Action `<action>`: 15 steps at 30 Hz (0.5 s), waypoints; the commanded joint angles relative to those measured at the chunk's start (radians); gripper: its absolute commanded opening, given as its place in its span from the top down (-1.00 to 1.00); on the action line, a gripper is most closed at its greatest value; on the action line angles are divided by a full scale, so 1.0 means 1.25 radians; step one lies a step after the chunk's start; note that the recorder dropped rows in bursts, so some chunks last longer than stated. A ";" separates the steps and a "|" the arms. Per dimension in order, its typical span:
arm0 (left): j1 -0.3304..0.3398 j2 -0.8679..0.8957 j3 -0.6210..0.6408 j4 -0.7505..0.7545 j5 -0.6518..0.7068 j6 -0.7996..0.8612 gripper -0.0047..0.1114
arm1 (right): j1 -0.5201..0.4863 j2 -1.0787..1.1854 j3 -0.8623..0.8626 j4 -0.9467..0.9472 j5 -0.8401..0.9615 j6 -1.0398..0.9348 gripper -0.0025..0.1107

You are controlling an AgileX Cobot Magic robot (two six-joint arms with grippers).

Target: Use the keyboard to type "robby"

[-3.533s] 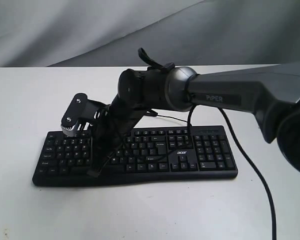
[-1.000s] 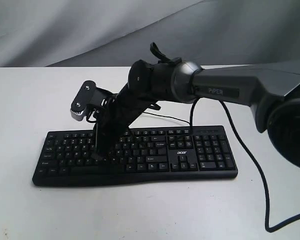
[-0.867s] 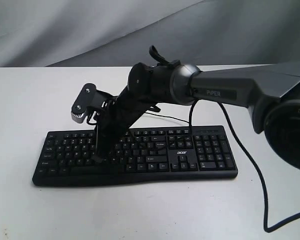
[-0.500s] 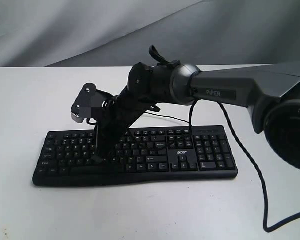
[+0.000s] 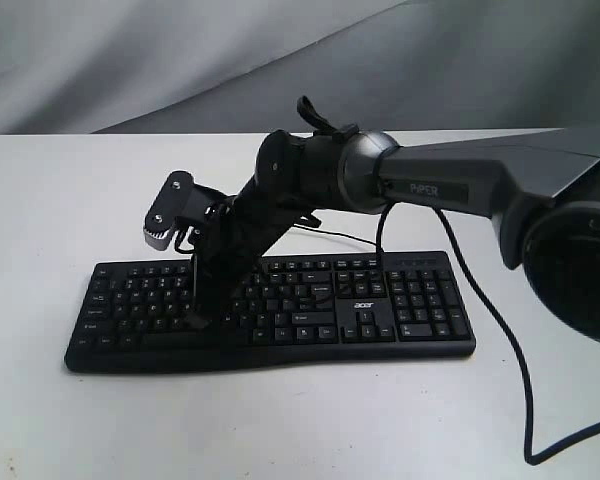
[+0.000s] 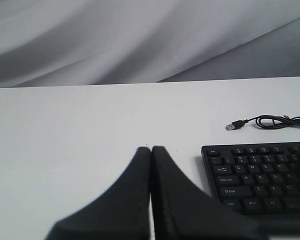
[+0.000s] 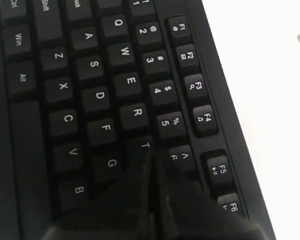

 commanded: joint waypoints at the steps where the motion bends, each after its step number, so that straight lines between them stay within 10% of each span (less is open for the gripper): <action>1: 0.002 -0.002 0.003 -0.006 -0.004 -0.003 0.91 | -0.004 -0.001 -0.006 0.007 -0.006 -0.003 0.96; 15: 0.002 -0.002 0.003 -0.006 -0.004 -0.003 0.91 | -0.004 -0.031 -0.006 -0.013 -0.004 0.001 0.96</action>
